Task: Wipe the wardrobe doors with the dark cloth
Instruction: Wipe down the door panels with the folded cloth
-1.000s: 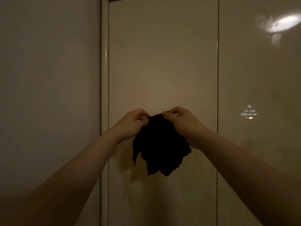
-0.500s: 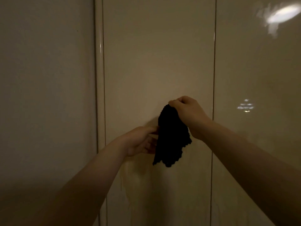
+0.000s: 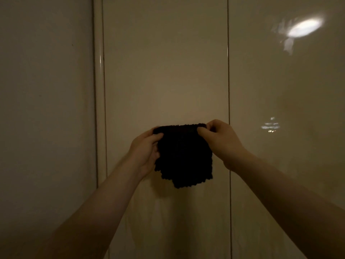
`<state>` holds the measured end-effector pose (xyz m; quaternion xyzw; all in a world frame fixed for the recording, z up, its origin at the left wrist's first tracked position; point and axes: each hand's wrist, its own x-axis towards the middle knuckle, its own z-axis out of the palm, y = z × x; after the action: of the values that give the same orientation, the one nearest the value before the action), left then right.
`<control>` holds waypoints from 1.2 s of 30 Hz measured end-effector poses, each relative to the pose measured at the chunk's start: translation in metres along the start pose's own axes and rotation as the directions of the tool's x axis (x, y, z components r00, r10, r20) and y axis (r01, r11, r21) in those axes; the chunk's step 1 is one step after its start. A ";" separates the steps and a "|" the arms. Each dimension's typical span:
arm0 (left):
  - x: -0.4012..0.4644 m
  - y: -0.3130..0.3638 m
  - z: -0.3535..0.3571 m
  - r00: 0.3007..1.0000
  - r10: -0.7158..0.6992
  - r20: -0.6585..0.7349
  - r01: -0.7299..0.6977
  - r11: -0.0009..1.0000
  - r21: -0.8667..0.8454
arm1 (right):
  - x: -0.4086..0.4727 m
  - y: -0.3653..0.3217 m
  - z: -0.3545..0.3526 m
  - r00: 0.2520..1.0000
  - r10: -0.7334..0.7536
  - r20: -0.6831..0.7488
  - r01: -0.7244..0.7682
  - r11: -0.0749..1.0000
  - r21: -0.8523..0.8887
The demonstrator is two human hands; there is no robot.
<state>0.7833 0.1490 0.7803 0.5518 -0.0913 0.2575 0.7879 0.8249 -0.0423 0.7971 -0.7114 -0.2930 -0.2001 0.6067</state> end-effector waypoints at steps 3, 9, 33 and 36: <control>0.001 0.005 0.011 0.993 0.111 -0.031 -0.110 0.994 0.028 | -0.002 0.006 -0.009 0.997 -0.031 -0.071 0.030 0.999 -0.015; 0.002 -0.011 0.064 0.956 0.288 0.059 -0.276 0.808 0.521 | -0.012 0.023 -0.064 0.979 -0.159 -0.131 0.132 0.972 -0.193; 0.022 -0.084 0.284 0.748 0.635 0.193 -0.512 0.367 0.777 | 0.010 0.053 -0.219 0.939 -0.336 -0.078 0.121 0.532 -0.838; 0.041 -0.073 0.305 0.694 0.694 0.192 -0.548 0.337 0.765 | 0.040 0.045 -0.220 0.937 -0.322 -0.133 0.082 0.574 -0.814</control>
<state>0.8977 -0.1373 0.8518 0.7318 -0.1076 0.5960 0.3125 0.9003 -0.2555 0.8297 -0.8341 -0.1680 -0.4720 0.2307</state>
